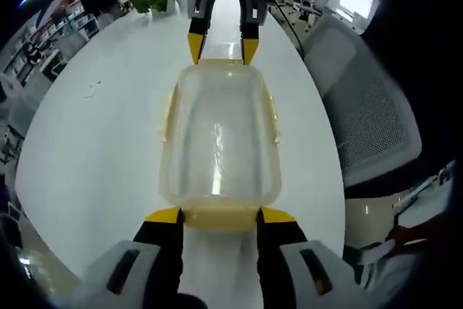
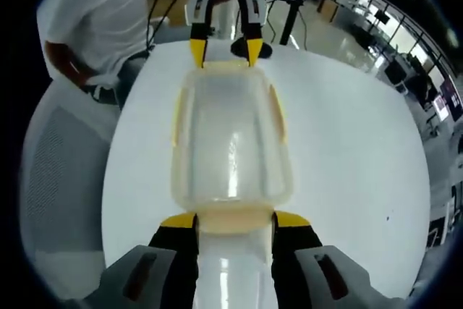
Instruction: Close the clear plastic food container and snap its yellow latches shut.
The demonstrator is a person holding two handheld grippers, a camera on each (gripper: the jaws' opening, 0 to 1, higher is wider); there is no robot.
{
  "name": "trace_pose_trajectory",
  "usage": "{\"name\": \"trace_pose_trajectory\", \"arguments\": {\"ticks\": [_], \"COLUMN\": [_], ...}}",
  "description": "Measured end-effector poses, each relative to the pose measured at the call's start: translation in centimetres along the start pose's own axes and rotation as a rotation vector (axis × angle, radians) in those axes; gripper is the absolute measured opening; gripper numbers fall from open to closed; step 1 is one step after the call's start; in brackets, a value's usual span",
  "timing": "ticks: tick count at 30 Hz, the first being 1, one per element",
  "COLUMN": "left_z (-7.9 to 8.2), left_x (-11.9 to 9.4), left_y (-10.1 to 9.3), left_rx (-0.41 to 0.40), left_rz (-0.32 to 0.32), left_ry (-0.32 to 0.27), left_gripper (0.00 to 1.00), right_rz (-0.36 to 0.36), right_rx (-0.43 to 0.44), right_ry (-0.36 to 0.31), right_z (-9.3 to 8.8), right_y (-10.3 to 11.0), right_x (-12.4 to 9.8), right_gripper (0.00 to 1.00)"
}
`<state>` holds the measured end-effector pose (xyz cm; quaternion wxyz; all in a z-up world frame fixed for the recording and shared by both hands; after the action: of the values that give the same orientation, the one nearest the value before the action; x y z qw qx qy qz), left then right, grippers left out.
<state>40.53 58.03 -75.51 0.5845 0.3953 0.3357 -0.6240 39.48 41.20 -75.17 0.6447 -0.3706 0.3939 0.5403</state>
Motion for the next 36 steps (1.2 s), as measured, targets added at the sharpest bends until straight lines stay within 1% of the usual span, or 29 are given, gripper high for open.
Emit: {"name": "trace_pose_trajectory", "arguments": {"ticks": [7, 11, 17, 23, 32, 36], "left_z": [0.3, 0.5, 1.1, 1.4, 2.5, 3.0], "left_x": [-0.2, 0.0, 0.3, 0.4, 0.6, 1.0], "left_y": [-0.2, -0.1, -0.3, -0.1, -0.2, -0.2], "left_rx": [0.001, -0.003, -0.002, -0.002, -0.009, -0.012], "left_rz": [0.008, 0.007, 0.003, 0.010, 0.011, 0.010], "left_ry": [-0.002, -0.001, -0.005, -0.006, -0.008, -0.005], "left_gripper": [0.39, 0.39, 0.39, 0.39, 0.39, 0.39], "right_rz": [-0.008, -0.013, -0.015, -0.016, -0.009, -0.010], "right_rx": [-0.002, -0.006, -0.006, -0.006, -0.006, -0.009], "right_ry": [0.005, 0.004, 0.011, 0.010, 0.002, 0.003], "right_z": [-0.1, -0.3, -0.9, -1.1, -2.2, -2.7], "right_y": [0.0, 0.1, 0.0, -0.1, -0.3, -0.2], "right_x": [-0.2, -0.5, -0.7, -1.0, -1.5, -1.5], "right_gripper": [0.38, 0.38, 0.38, 0.38, 0.38, 0.38]}}
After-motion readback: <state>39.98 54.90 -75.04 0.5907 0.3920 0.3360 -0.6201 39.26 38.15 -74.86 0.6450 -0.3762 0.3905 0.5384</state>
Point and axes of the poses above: the point that each gripper's makers call its tool centre point, and the gripper's own axes: x roughly forward along the fingers, y roughly to its left, z roughly out of its top, the point moved 1 cm from there along -x, roughly backward along the fingers, and after that the axes turned 3 degrees about x, right-handed, at the moved point
